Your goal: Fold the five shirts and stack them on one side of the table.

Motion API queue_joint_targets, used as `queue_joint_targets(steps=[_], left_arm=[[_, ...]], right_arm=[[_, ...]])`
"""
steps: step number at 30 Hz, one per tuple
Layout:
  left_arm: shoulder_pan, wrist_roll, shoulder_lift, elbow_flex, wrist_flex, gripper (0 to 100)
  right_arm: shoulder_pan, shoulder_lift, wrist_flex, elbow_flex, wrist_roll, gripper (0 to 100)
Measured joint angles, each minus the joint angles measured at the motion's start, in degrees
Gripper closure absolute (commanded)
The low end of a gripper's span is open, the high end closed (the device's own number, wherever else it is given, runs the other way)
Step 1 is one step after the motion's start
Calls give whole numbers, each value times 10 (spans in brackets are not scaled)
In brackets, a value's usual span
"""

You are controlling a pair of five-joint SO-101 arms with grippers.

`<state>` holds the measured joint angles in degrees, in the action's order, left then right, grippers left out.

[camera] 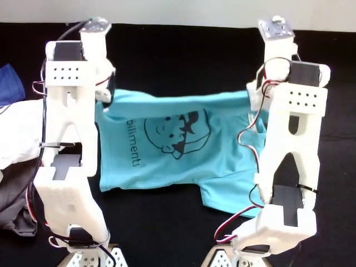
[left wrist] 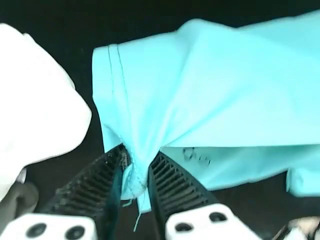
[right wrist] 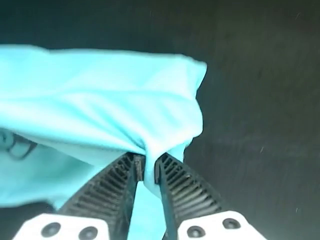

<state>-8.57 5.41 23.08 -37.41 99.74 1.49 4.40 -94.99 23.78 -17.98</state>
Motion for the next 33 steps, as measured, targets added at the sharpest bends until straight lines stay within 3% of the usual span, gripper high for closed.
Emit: queue_joint_targets(steps=[4, 8, 22, 33], left_arm=[[-2, 24, -11, 24, 12, 991], [2, 37, -80, 130, 12, 991], [4, 62, -287, 583, -140, 991], [20, 62, -300, 690, -219, 986]], right_arm=[[0, -1, -43, -4, 0, 993], [1, -33, -50, -83, -2, 993], [76, -379, 84, -626, -149, 993], [85, -387, 147, -712, -164, 989]])
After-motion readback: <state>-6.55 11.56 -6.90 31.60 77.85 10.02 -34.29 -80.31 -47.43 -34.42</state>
